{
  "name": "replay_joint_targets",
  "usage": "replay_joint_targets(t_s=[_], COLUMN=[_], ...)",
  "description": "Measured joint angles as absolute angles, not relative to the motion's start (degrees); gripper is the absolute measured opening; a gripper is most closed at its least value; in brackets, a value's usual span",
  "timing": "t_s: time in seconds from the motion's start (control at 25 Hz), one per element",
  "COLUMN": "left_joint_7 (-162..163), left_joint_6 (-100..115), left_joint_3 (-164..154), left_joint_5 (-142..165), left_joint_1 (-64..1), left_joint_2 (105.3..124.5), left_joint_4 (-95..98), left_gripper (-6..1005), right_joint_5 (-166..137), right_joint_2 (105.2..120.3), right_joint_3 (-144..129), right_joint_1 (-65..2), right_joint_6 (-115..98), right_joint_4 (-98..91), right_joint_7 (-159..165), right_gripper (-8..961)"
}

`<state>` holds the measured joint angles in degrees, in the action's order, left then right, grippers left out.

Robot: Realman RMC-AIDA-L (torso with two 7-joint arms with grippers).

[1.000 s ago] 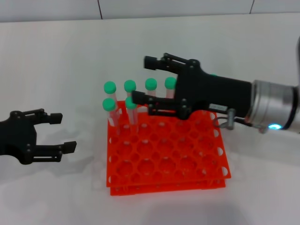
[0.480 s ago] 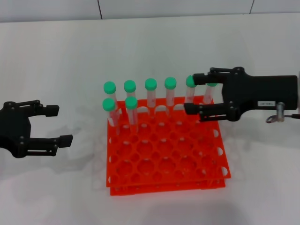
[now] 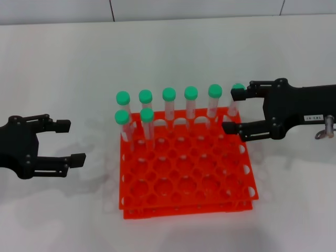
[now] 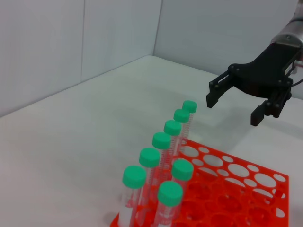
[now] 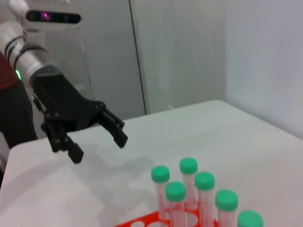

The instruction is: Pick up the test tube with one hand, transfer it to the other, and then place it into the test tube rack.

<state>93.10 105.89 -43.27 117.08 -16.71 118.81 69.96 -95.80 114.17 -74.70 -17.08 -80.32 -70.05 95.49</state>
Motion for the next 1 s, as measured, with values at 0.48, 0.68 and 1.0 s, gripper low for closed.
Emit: replay_joint_targets(t_s=[0.48,0.68,1.0], left_joint_7=[93.3,93.3,93.3], left_joint_6=[105.9,105.9,105.9], left_joint_3=[-43.4,-43.4,-43.4], left_joint_5=[117.1,117.1,117.4], left_joint_1=[-17.0,-17.1,-17.1], left_joint_2=[118.83,118.82,118.82], left_joint_4=[69.8,69.7,69.6], left_gripper=[872,872,872], right_joint_5=[-97.7,-97.8,-97.8], right_joint_2=[114.41,114.67,114.7], right_joint_3=[-74.6,-74.5,-74.6], right_joint_1=[-17.1,-16.7,-16.6], right_joint_6=[-81.7,-82.2,-82.5], right_joint_4=[-71.3,-71.7,-71.9], right_joint_7=[96.4,96.3,96.1], right_gripper=[797,798,797])
